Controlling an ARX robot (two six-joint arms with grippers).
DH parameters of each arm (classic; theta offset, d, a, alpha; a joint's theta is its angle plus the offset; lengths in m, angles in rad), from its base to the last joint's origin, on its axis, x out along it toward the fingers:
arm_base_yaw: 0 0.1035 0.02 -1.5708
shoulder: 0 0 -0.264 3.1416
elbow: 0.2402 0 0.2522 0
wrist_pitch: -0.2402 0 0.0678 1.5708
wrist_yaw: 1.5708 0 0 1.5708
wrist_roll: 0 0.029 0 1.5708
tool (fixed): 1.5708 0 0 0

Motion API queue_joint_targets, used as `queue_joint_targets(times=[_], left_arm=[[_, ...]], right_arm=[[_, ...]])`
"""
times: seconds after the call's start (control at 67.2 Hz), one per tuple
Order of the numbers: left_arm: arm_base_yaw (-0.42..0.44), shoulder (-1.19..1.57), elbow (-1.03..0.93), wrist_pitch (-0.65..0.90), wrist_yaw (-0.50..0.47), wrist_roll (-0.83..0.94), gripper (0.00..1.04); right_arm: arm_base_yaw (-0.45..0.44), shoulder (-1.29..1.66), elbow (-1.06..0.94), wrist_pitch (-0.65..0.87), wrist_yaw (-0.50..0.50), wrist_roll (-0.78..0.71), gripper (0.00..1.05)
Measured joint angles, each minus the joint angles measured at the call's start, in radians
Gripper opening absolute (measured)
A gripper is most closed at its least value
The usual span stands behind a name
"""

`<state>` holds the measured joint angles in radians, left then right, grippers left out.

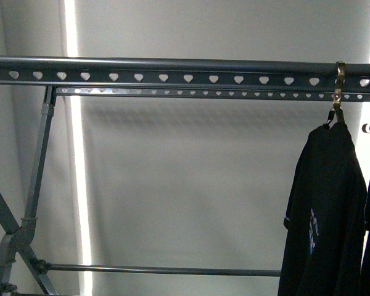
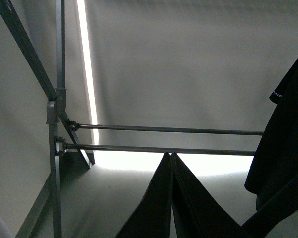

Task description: Hang clothes on hanger

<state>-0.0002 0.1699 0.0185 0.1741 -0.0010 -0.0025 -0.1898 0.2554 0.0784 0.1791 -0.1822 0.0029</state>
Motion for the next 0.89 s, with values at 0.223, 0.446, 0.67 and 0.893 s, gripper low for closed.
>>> queue_joint_targets(times=[0.223,0.446,0.67,0.893], left_arm=[[0.000,-0.164,0.000,-0.171,0.000,0.000,0.04],[0.000,-0.166,0.000,-0.172,0.000,0.000,0.04],[0.000,-0.166,0.000,-0.172,0.000,0.000,0.04],[0.000,-0.166,0.000,-0.172,0.000,0.000,0.45]], right_arm=[[0.173,-0.121,-0.026,-0.113,0.170,-0.003,0.02],[0.187,-0.250,-0.072,-0.180,0.180,-0.003,0.02],[0.187,-0.251,-0.072,-0.180,0.180,-0.003,0.02],[0.187,-0.251,-0.072,-0.180,0.180,-0.004,0.35]])
